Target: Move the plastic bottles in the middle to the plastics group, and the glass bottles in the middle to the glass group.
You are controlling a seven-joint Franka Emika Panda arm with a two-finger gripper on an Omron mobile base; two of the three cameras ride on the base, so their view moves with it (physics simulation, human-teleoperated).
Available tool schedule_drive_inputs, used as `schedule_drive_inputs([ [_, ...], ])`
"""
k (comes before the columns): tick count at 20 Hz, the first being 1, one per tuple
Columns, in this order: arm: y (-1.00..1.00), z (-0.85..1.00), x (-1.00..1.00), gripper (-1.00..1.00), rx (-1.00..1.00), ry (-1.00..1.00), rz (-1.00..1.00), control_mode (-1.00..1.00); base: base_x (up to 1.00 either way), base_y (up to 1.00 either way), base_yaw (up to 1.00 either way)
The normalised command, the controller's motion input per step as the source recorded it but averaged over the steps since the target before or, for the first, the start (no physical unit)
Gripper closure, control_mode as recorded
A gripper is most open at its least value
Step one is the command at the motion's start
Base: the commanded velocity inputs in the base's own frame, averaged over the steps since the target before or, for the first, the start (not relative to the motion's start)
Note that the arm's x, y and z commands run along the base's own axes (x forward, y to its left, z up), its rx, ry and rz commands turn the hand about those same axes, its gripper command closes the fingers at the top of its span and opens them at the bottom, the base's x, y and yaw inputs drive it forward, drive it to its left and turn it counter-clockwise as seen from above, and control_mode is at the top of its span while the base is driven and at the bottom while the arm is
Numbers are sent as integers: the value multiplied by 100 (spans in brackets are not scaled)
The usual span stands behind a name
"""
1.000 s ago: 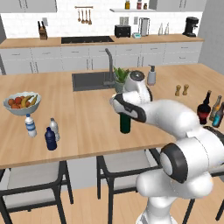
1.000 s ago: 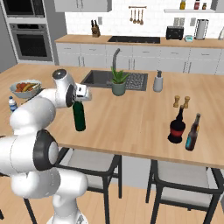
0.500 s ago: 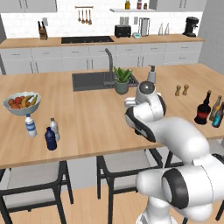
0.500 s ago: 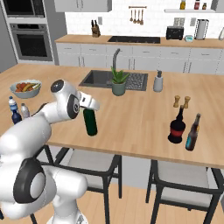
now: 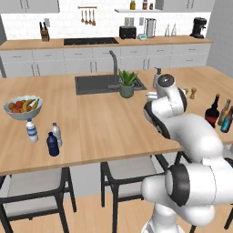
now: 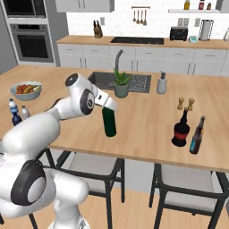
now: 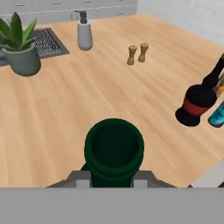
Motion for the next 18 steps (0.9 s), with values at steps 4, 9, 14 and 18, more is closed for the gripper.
schedule_drive_inputs([
  [4,-77,-17,-2,100,3,0,-13,-100,0,0,0],
  [9,-79,-33,-3,100,0,0,-10,-100,0,0,0],
  [14,-90,-14,0,100,0,0,-10,-100,0,0,0],
  [18,-78,0,0,100,0,0,-10,-100,0,0,0],
])
